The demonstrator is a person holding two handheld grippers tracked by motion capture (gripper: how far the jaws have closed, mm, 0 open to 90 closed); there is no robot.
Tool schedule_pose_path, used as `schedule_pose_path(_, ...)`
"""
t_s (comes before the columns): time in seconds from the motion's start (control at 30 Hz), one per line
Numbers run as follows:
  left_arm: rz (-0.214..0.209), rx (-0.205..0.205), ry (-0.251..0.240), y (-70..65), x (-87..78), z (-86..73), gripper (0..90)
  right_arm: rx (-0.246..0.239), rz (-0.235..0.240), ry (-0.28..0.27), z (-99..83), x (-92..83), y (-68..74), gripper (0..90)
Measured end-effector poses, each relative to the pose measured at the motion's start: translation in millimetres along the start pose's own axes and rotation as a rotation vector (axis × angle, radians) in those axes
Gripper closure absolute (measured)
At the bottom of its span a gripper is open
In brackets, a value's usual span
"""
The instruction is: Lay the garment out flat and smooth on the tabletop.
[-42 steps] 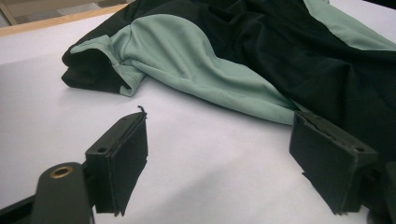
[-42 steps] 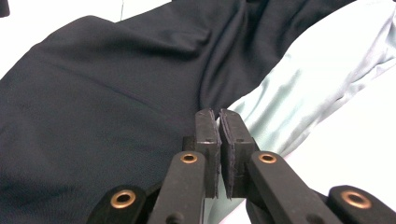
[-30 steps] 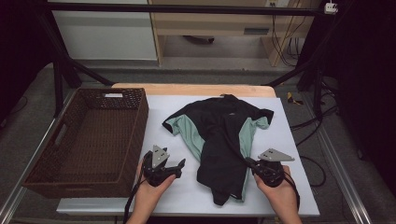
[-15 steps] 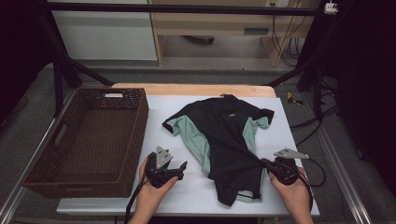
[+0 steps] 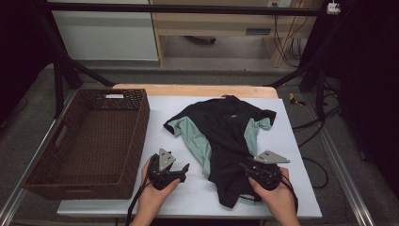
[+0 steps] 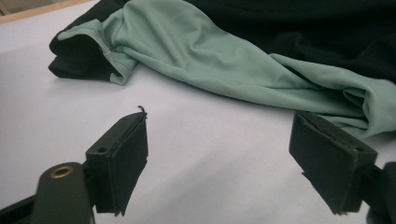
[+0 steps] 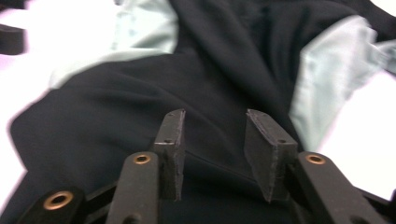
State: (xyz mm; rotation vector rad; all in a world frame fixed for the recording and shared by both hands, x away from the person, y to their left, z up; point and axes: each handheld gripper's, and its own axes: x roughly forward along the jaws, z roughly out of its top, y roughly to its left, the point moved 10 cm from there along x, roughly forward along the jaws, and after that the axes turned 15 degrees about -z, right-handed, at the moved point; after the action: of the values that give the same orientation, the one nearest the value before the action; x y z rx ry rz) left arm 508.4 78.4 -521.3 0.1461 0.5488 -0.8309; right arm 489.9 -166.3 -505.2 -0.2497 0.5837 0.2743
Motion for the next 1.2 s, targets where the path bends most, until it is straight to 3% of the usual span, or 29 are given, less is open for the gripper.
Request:
schedule_pose_path(0.37, 0.005, -0.003, -0.008, 2.2, -1.7, 1.3, 19.8, -0.091, 0.121, -0.034, 13.7, -7.2, 66.6, 48.1)
schedule_pose_path(0.6, -0.002, -0.005, -0.004, 0.6, -0.5, 0.7, 19.8, -0.16, 0.17, -0.036, 12.6, -8.0, 97.7, 40.8)
schedule_pose_path(0.77, -0.005, -0.001, -0.002, -1.2, 0.0, 0.9, 19.9, -0.198, 0.146, -0.016, 8.2, -0.7, 102.9, 42.6)
schedule_pose_path(1.0, -0.009, 0.004, 0.002, -3.2, 0.7, 0.9, 20.0, -0.222, 0.146, -0.005, 3.8, 2.6, 96.6, 72.6)
schedule_pose_path(1.2, -0.014, 0.008, 0.006, -5.5, 1.6, 0.5, 20.3, -0.181, 0.152, -0.026, 8.3, -2.3, 89.0, 76.0)
